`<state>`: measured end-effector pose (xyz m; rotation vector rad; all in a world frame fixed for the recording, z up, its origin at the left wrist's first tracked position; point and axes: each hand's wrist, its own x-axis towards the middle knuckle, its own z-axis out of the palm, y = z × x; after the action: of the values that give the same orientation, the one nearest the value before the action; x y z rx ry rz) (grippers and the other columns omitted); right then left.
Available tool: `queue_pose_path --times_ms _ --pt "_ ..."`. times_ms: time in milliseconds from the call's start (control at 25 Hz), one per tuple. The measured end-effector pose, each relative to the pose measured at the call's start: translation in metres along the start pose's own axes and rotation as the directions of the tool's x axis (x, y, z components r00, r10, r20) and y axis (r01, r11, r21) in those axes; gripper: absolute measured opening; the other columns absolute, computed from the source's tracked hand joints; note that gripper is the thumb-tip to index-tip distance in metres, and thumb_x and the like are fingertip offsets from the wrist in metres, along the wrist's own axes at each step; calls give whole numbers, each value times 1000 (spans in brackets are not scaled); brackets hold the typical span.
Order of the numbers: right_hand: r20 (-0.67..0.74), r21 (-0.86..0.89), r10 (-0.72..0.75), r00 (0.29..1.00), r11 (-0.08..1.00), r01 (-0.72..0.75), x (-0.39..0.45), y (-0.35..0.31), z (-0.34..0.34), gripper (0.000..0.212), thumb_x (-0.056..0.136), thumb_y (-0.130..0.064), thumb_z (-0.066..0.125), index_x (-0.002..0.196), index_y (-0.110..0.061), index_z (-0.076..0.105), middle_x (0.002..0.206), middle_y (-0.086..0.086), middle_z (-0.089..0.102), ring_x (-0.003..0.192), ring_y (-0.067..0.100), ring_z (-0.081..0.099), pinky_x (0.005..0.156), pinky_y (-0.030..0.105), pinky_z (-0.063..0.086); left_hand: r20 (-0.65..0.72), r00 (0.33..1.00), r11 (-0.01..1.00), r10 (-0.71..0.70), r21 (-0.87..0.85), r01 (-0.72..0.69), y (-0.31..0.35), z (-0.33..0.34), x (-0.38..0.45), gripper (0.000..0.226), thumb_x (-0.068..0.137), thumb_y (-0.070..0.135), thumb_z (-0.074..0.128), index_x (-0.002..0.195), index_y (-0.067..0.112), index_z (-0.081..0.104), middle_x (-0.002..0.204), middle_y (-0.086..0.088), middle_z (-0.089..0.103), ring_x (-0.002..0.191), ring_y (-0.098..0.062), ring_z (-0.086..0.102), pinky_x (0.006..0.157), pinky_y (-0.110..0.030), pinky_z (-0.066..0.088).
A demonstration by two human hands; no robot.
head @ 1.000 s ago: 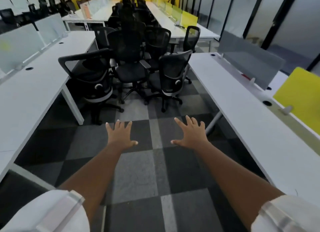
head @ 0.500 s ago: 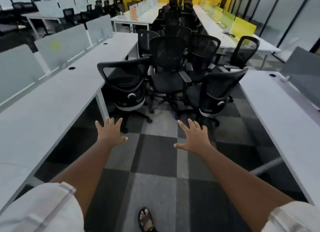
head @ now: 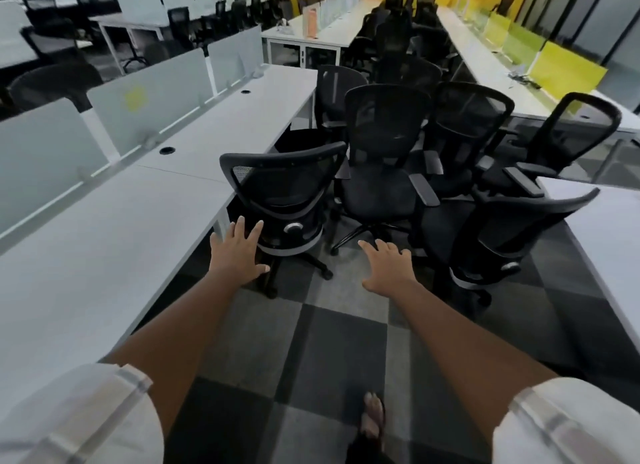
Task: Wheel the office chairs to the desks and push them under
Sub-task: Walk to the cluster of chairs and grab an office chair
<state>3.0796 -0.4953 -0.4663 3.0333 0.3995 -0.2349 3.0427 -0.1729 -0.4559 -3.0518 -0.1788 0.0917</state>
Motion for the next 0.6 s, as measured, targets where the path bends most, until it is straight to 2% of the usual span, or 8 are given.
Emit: queue_pose_path --times_ms 120,280,440,600 --pt "-4 4 -63 998 998 63 85 -5 -5 91 85 -43 69 159 -30 17 154 8 35 140 32 37 108 53 35 -22 999 999 -40 -7 40 -9 5 63 110 85 66 65 161 30 -6 168 -15 -6 154 -35 9 118 -60 22" --pt "-53 -19 -155 987 988 154 218 -10 -15 93 86 -50 69 159 -31 16 157 8 33 142 31 35 109 53 35 -43 993 993 -110 -45 108 -24 8 164 115 81 63 71 161 30 -5 168 -14 -10 154 -35 7 118 -61 23" --pt "-69 -17 -226 972 974 225 349 -11 -40 102 84 -54 72 161 -32 9 165 12 22 149 33 25 115 55 31 47 981 981 -189 -46 191 -52 -11 267 118 80 63 73 161 33 -9 167 -12 -17 155 -35 1 120 -62 18" --pt "-200 -99 -307 931 951 292 457 -16 -57 105 81 -51 76 161 -29 11 166 15 19 153 35 19 119 58 23 94 982 985 -164 -37 168 -68 -15 355 121 78 61 76 161 34 -9 168 -9 -17 156 -31 -7 120 -64 10"
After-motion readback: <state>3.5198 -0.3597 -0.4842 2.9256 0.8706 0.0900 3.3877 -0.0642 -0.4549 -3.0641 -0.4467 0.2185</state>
